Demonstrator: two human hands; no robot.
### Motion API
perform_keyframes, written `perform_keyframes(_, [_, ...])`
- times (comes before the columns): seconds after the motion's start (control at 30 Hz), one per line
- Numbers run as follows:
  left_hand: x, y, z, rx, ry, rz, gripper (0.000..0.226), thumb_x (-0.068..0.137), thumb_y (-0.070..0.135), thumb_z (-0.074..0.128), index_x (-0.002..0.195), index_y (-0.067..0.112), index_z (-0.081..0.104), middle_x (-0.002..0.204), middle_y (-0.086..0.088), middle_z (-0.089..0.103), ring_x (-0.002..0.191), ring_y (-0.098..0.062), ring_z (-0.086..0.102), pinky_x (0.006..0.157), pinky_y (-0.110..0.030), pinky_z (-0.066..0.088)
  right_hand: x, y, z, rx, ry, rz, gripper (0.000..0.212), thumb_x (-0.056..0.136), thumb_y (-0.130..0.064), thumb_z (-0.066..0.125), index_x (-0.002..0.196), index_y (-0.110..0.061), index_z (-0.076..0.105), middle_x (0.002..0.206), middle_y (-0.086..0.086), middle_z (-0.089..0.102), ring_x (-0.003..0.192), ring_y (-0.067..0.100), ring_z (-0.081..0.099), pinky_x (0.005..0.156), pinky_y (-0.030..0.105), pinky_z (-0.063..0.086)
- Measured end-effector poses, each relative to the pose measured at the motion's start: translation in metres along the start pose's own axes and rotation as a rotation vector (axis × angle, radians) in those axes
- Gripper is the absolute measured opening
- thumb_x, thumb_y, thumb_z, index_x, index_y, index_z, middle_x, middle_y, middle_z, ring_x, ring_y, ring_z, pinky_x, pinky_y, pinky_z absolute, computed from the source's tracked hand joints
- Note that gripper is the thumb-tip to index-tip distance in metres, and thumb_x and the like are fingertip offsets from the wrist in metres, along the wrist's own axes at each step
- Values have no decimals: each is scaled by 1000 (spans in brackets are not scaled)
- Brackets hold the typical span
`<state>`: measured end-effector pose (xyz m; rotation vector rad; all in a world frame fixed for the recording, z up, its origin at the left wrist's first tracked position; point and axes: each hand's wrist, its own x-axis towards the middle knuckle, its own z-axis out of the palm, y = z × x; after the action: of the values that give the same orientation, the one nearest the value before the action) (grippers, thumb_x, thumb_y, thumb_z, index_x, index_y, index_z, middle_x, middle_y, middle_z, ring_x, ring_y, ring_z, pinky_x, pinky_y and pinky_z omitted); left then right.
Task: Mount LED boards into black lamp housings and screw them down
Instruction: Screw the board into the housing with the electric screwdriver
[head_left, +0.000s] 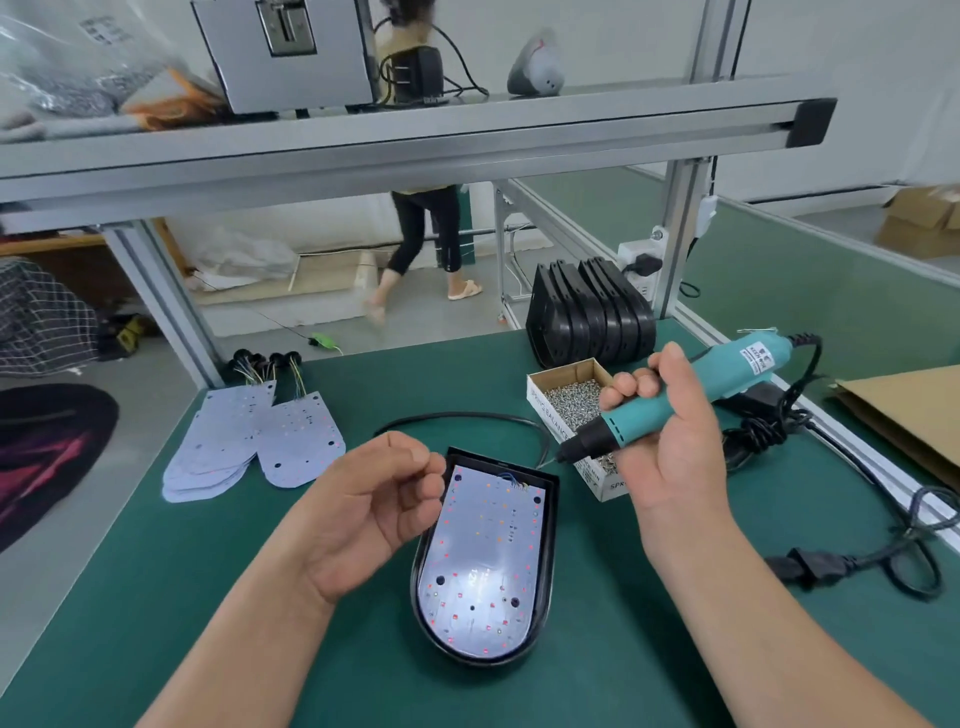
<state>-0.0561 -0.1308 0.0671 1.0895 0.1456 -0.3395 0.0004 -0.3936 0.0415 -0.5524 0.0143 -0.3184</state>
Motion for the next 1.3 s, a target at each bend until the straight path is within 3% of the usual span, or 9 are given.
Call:
perform_keyframes(0.17, [-8, -7, -9, 41, -57, 49, 15, 79, 3, 82, 82, 17, 78, 83, -9, 69, 61, -15, 67, 53, -27, 61, -10, 6, 9, 14, -65, 35, 19, 98, -26, 73, 92, -14, 59, 71, -1, 46, 69, 16, 53, 73, 31, 50])
perform_keyframes(0.3, [-15, -18, -9, 227, -28, 183, 25, 69, 23, 91, 92, 14, 84, 85, -12, 72, 68, -18, 68, 59, -26, 57, -22, 10, 18, 42, -167, 63, 20, 100, -29, 69, 88, -15, 66, 70, -2, 46, 70, 15, 52, 71, 29, 51])
perform_keyframes(0.43, [-16, -28, -3, 542, 38, 387, 19, 87, 9, 86, 96, 26, 86, 88, -4, 81, 77, -14, 73, 73, -20, 57, -31, 8, 26, 85, -214, 80, 20, 98, -32, 71, 89, -15, 65, 70, -3, 46, 70, 15, 52, 71, 29, 51])
perform_keyframes(0.57, [-16, -37, 2, 726, 53, 420, 23, 91, 15, 83, 92, 38, 85, 97, 6, 82, 99, -17, 75, 90, -25, 59, -36, 4, 30, 92, -234, 63, 22, 94, -35, 74, 91, -16, 62, 70, -4, 45, 71, 15, 52, 73, 28, 51])
perform_keyframes(0.73, [-15, -42, 5, 741, 61, 414, 10, 82, 37, 81, 91, 39, 82, 97, 6, 81, 99, -13, 75, 85, -27, 60, -40, 7, 33, 40, -265, 55, 19, 101, -33, 65, 91, -17, 62, 68, -5, 45, 70, 15, 51, 72, 28, 48])
perform_keyframes(0.9, [-14, -45, 2, 753, 50, 420, 14, 83, 35, 81, 96, 40, 78, 99, 7, 81, 103, -10, 74, 88, -33, 57, -42, 9, 32, -19, -293, 54, 18, 100, -32, 64, 90, -18, 59, 68, -4, 45, 70, 15, 51, 71, 28, 48])
perform_keyframes(1.07, [-14, -47, 1, 748, 42, 410, 16, 81, 40, 80, 97, 41, 78, 99, 9, 79, 103, -16, 78, 92, -48, 63, -41, 10, 30, -23, -290, 69, 19, 103, -30, 62, 89, -18, 62, 69, -4, 46, 69, 15, 51, 71, 28, 49])
perform_keyframes(1.3, [-13, -47, 1, 758, 52, 409, 16, 80, 40, 80, 96, 42, 78, 98, 9, 79, 103, -18, 78, 93, -52, 62, -40, 11, 29, -34, -325, 67, 19, 101, -33, 64, 91, -18, 60, 69, -5, 45, 70, 15, 50, 72, 28, 48])
